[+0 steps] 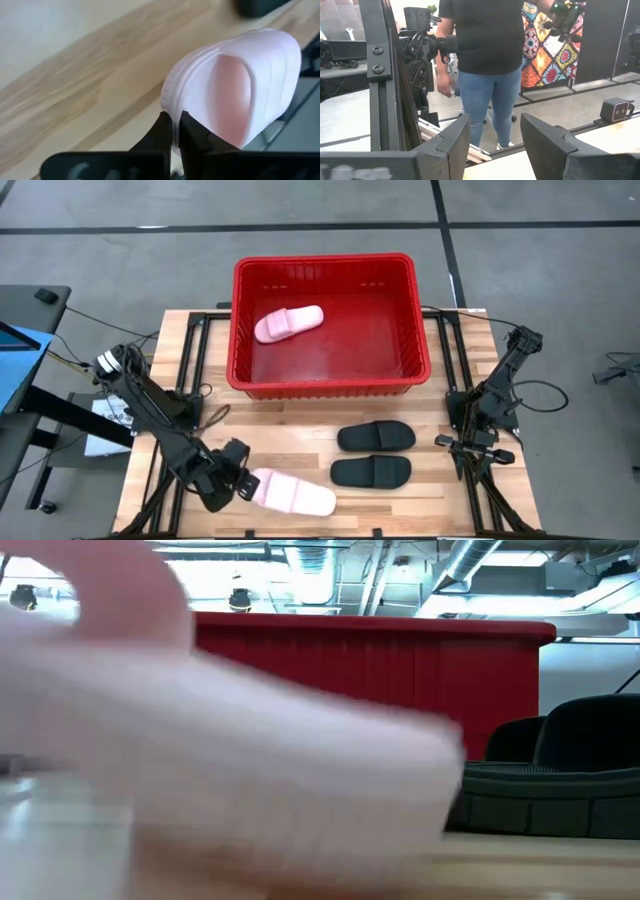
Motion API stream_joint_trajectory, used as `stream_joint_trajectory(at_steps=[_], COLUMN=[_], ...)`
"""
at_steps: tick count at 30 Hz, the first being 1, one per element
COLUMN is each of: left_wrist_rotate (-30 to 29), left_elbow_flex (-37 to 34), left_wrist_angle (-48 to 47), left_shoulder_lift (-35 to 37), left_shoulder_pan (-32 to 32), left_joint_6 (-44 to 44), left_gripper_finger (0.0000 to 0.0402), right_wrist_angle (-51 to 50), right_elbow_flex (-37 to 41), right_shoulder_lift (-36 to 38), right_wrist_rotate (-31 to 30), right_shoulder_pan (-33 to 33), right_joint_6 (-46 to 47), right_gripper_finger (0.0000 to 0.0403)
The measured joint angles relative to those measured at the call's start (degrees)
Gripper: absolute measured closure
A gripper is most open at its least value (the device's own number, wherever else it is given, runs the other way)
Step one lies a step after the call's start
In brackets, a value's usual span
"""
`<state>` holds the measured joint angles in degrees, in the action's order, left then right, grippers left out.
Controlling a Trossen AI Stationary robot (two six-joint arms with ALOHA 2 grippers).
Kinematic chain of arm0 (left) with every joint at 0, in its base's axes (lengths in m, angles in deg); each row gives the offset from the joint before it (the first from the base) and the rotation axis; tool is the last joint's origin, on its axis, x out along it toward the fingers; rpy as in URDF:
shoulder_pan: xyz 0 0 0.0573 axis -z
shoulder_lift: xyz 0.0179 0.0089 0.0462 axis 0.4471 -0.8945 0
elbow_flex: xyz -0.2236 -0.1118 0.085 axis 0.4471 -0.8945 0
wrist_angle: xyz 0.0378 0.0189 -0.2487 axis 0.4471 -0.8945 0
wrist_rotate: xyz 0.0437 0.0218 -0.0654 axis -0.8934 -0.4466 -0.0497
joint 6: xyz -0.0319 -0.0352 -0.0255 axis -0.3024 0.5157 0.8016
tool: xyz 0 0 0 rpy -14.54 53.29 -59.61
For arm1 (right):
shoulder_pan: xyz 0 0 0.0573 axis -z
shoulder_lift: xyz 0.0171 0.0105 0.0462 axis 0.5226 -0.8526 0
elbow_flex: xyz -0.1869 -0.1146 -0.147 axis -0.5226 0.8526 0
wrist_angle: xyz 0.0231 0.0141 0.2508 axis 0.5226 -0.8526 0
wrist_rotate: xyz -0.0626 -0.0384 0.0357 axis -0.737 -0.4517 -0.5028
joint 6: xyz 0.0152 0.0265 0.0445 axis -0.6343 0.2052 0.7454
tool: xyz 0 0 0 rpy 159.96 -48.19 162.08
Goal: Pick and place slides into bin
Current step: Put the pink slide into the red bin
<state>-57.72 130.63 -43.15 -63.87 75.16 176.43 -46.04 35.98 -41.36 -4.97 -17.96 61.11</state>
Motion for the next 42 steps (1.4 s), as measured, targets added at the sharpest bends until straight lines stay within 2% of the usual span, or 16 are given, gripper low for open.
stream_joint_trajectory(at_steps=[8, 14, 19, 31, 42], left_wrist_rotate=[-10.6, -19.0, -23.2, -24.7, -22.2], left_elbow_flex=[0.1, 0.1, 0.1, 0.2, 1.1], left_wrist_angle=[2.1, 7.1, 10.0, 11.4, 3.0], left_shoulder_lift=[6.6, 11.4, 16.4, 30.7, 42.4], left_shoulder_pan=[0.3, 0.1, -0.9, -6.9, -19.3], left_joint_6=[-1.1, -8.2, -15.6, -32.1, -38.1], left_gripper_finger=[0.0401, 0.0401, 0.0401, 0.0401, 0.0401], right_wrist_angle=[0.0, 0.0, 0.0, 0.0, 0.0], right_elbow_flex=[0.0, 0.0, 0.0, 0.0, 0.0], right_shoulder_lift=[0.0, 0.0, 0.0, 0.0, 0.0], right_wrist_rotate=[0.0, 0.0, 0.0, 0.0, 0.0], right_shoulder_pan=[0.0, 0.0, 0.0, 0.0, 0.0], right_joint_6=[0.0, 0.0, 0.0, 0.0, 0.0], right_gripper_finger=[0.0236, 0.0236, 0.0236, 0.0236, 0.0236])
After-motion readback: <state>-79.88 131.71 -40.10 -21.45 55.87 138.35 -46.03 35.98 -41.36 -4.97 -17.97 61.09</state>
